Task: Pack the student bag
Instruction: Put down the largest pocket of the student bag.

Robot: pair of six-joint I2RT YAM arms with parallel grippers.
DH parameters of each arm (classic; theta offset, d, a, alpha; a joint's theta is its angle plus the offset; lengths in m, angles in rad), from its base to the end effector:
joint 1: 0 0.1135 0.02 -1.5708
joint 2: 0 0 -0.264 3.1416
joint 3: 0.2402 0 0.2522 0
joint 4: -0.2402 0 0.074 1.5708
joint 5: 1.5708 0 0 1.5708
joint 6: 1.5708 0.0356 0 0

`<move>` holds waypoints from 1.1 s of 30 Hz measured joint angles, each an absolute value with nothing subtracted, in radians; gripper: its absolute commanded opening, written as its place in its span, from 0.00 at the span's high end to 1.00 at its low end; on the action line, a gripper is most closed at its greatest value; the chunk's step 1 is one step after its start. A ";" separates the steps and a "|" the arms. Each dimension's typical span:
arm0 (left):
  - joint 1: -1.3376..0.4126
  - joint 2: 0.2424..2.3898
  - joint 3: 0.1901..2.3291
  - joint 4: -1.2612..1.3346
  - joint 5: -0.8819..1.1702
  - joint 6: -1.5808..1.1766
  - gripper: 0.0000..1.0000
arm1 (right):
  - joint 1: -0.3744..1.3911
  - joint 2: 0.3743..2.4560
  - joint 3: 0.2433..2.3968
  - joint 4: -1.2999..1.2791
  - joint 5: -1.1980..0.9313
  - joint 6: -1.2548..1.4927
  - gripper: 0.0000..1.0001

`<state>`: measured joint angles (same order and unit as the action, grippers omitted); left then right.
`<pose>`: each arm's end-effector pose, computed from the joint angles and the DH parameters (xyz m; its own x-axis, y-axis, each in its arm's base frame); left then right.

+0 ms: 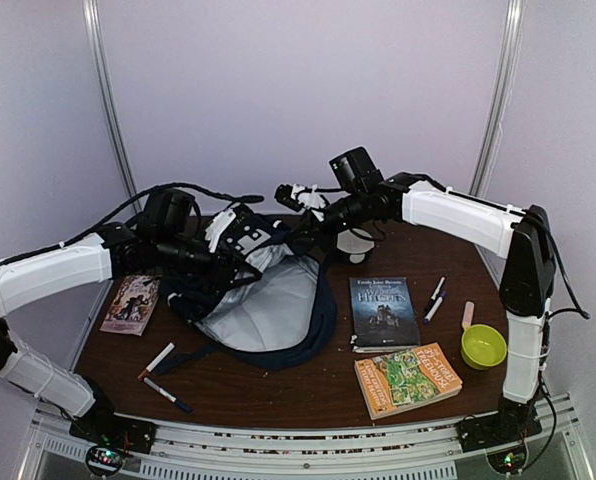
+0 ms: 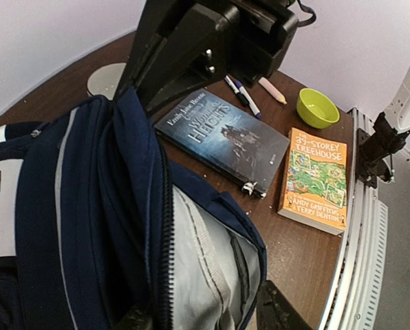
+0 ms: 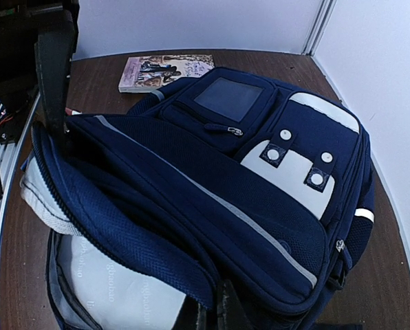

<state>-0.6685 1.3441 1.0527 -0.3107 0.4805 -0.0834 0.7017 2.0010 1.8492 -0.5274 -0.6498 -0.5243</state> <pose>0.2249 -0.1986 0.2980 -0.5136 0.3115 -0.7995 0.8086 0.4874 -0.3295 0.3381 0.3140 0.3114 0.0220 -0.5033 -0.8638 -0.9963 0.0604 -0.0605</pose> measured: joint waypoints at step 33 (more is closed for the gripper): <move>-0.808 1.317 1.040 -0.302 -0.235 -0.067 1.00 | 0.710 1.999 1.805 -0.465 -0.652 -0.490 1.00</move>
<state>-0.8078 1.3167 1.0397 -0.3023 -0.2348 -0.0666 0.7097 1.9987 1.8050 -0.4652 -0.6521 -0.4900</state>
